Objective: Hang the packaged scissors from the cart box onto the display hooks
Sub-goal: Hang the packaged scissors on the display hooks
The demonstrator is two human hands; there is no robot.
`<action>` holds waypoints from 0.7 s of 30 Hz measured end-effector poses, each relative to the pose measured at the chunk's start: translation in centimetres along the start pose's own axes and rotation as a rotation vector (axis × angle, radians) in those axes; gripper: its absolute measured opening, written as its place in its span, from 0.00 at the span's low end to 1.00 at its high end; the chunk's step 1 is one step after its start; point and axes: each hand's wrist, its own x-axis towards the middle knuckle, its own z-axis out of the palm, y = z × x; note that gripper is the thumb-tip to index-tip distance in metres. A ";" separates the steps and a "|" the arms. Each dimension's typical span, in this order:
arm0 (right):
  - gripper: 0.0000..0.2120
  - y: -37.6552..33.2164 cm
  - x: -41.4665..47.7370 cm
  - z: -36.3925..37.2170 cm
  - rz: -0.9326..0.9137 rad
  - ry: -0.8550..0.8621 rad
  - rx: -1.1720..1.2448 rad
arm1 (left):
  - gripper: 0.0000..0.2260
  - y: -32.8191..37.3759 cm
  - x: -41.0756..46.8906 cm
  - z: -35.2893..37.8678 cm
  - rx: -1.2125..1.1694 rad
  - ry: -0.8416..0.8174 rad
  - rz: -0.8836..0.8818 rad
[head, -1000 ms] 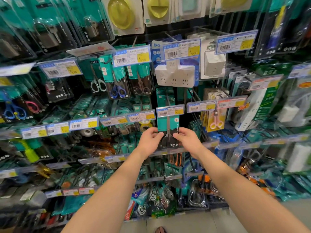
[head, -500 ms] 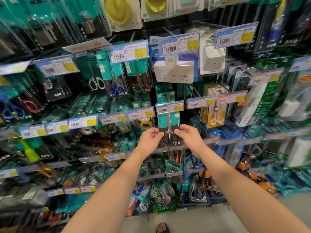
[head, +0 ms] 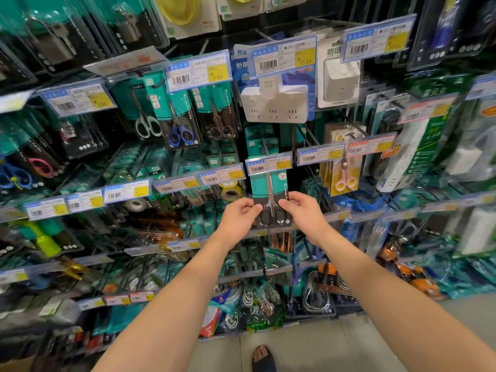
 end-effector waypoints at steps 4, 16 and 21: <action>0.08 -0.2 -0.7 0.2 -0.006 0.003 0.065 | 0.08 0.2 -0.4 -0.4 -0.040 -0.026 0.005; 0.07 -0.4 0.1 0.3 0.001 0.047 0.103 | 0.09 1.0 -0.5 -0.1 -0.101 -0.021 -0.005; 0.07 -0.8 1.6 0.6 0.038 0.093 0.031 | 0.11 1.3 1.2 0.4 -0.056 0.059 -0.026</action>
